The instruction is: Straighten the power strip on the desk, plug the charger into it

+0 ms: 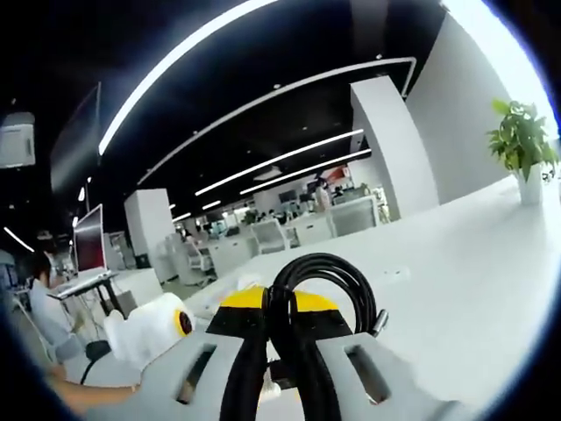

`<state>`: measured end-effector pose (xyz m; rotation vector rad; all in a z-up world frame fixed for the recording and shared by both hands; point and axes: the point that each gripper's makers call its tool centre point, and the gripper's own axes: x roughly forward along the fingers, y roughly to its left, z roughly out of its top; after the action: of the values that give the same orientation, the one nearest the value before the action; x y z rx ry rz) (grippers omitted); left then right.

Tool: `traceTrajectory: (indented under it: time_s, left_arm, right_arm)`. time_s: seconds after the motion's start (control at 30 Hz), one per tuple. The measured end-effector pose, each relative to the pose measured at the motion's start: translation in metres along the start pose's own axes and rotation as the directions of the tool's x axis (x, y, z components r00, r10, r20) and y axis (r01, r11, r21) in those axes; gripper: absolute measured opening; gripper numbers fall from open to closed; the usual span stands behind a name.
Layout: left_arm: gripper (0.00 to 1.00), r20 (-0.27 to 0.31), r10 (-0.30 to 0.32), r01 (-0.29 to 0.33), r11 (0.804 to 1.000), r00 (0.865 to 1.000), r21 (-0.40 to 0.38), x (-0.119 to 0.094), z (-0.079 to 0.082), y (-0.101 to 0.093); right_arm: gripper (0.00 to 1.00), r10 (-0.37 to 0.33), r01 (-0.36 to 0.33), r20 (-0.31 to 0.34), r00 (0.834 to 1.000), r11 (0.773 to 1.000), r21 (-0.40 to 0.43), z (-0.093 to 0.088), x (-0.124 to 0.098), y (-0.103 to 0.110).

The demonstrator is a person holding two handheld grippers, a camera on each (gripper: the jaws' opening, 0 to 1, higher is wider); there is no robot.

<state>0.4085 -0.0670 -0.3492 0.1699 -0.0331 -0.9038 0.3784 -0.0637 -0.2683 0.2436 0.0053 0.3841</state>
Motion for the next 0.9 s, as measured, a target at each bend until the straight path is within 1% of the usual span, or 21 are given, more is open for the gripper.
traceTrajectory:
  time_s: [0.1, 0.17, 0.33, 0.4, 0.47, 0.53, 0.63, 0.77, 0.9]
  left_arm:
    - [0.33, 0.001, -0.001, 0.001, 1.0, 1.0, -0.008, 0.0, 0.001, 0.0]
    - [0.32, 0.015, -0.03, 0.03, 0.999, 0.999, -0.037, -0.001, 0.003, -0.004]
    - [0.3, 0.003, -0.023, 0.023, 1.0, 1.0, -0.011, -0.001, 0.0, -0.003]
    - [0.29, -0.005, -0.038, 0.038, 0.999, 0.999, 0.001, -0.001, -0.002, -0.005]
    - [0.28, -0.022, -0.045, 0.046, 0.998, 0.999, 0.034, -0.001, -0.004, -0.007]
    - [0.27, -0.031, -0.068, 0.069, 0.996, 0.997, 0.048, -0.001, -0.005, -0.009]
    - [0.27, -0.07, -0.113, 0.117, 0.992, 0.991, 0.049, -0.002, -0.009, -0.014]
    - [0.26, -0.102, -0.149, 0.157, 0.985, 0.984, 0.069, -0.003, -0.011, -0.014]
    - [0.26, -0.15, -0.229, 0.243, 0.966, 0.962, 0.088, -0.006, -0.015, -0.018]
  right_arm:
    - [0.07, 0.001, -0.001, 0.0, 1.0, 1.0, 0.003, 0.0, 0.0, 0.0]
    - [0.07, 0.001, -0.001, 0.0, 1.0, 1.0, 0.001, 0.0, 0.0, 0.0]
    - [0.07, 0.001, -0.001, -0.002, 1.0, 1.0, 0.003, 0.0, -0.001, 0.001]
    - [0.07, 0.003, -0.003, -0.005, 1.0, 1.0, 0.004, -0.001, -0.001, 0.001]
    - [0.07, 0.004, -0.004, -0.008, 1.0, 1.0, 0.002, -0.002, -0.001, 0.001]
    - [0.07, 0.006, -0.006, -0.011, 1.0, 1.0, 0.001, -0.002, -0.001, 0.001]
    - [0.07, 0.006, -0.006, -0.02, 1.0, 1.0, -0.001, -0.004, -0.001, -0.001]
    - [0.07, 0.008, -0.008, -0.025, 1.0, 1.0, -0.003, -0.005, -0.001, -0.002]
    - [0.07, 0.014, -0.014, -0.038, 0.999, 1.0, -0.009, -0.007, -0.001, -0.003]
